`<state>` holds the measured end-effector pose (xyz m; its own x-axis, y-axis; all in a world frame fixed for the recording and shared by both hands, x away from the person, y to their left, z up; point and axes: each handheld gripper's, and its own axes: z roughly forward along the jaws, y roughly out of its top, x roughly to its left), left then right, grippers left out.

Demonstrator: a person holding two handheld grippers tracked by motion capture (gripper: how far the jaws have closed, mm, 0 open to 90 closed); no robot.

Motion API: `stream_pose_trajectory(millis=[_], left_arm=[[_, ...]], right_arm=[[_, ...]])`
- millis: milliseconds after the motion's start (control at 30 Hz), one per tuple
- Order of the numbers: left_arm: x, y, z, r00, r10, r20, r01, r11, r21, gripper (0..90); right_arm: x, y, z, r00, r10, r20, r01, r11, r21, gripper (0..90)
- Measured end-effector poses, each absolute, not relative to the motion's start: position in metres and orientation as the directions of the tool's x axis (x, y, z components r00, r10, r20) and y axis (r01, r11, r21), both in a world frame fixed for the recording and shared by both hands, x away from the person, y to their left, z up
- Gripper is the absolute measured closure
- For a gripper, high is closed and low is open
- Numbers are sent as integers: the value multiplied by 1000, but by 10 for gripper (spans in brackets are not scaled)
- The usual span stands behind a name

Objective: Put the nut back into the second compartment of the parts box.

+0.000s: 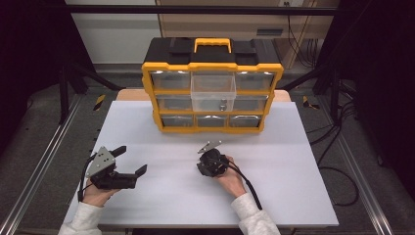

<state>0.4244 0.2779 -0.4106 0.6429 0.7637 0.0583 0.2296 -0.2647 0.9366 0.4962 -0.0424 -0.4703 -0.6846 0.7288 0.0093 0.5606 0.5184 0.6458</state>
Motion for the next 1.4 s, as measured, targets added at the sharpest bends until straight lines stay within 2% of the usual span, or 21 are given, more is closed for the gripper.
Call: stream_pose_trajectory(millis=[667, 1400], left_arm=[[425, 277, -411, 644, 763, 58, 231, -267, 936, 20], [424, 278, -410, 643, 763, 58, 229, -265, 937, 21]], right_arm=[[493, -54, -453, -687, 725, 50, 559, 483, 674, 700], [482, -65, -405, -722, 691, 40, 479, 457, 749, 700]])
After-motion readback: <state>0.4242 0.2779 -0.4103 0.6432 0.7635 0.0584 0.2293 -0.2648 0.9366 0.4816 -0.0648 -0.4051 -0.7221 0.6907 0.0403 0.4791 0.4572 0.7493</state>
